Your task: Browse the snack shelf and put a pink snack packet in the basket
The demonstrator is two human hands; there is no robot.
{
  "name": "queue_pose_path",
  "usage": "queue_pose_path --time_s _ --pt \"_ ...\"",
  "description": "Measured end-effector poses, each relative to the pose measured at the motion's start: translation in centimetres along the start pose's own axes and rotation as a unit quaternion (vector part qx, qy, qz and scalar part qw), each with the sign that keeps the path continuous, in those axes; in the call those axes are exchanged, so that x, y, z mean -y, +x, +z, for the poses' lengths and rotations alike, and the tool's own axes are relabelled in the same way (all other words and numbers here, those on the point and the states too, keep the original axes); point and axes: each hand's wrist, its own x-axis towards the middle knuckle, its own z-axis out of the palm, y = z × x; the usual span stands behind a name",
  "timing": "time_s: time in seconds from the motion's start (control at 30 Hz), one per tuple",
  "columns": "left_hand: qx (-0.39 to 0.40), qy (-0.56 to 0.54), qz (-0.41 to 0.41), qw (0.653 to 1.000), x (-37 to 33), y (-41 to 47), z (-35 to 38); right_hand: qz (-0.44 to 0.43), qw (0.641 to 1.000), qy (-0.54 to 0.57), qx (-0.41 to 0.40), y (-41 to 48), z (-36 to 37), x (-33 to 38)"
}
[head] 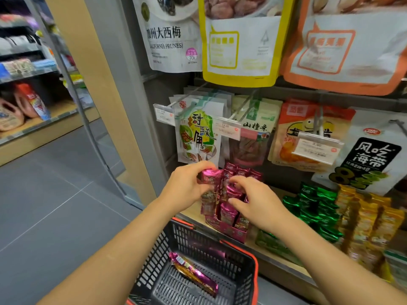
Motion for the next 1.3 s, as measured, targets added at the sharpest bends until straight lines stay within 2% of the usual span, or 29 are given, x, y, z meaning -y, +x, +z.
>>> queue_pose_path --time_s 0.2,0.43,0.53,0.73,0.87,0.97,1.03,1.13,1.17,1.23,1.3 --pt "0.000 -0.032 0.009 0.999 3.9 1.5 4.6 -0.021 0.994 -0.095 0.052 1.3 3.9 -2.0" --pt "0.104 0.041 0.040 0.993 6.8 1.2 7.5 -0.019 0.986 -0.166 0.009 1.4 5.5 -3.9" --pt "0.146 0.089 0.011 0.985 7.6 1.0 8.3 -0.005 0.980 -0.199 -0.013 1.4 5.7 -4.3" --pt "0.183 0.119 -0.081 0.972 7.9 1.5 8.8 0.010 0.980 -0.198 -0.021 1.4 5.5 -4.2" --pt "0.145 0.117 -0.095 0.978 7.3 2.3 8.0 0.021 0.979 -0.198 -0.049 1.1 4.9 -4.1" --pt "0.103 0.117 -0.082 0.984 5.8 2.6 8.1 0.029 0.984 -0.173 -0.024 0.8 4.7 -3.9" --pt "0.108 0.135 -0.090 0.981 4.9 2.9 8.1 0.024 0.986 -0.164 0.002 0.3 4.3 -3.6" --pt "0.174 0.149 -0.096 0.969 3.7 3.1 6.8 0.021 0.987 -0.158 0.024 -1.0 2.2 -2.8" --pt "0.175 0.150 -0.090 0.969 3.4 3.0 6.1 0.016 0.988 -0.154 0.027 -1.5 1.3 -2.6" --pt "0.144 0.141 -0.072 0.977 2.1 2.3 4.0 0.007 0.988 -0.153 0.036 -3.2 -1.1 -2.3" --pt "0.071 0.119 -0.078 0.987 0.7 1.3 2.1 0.006 0.985 -0.165 0.059 -5.1 -3.4 -2.2"
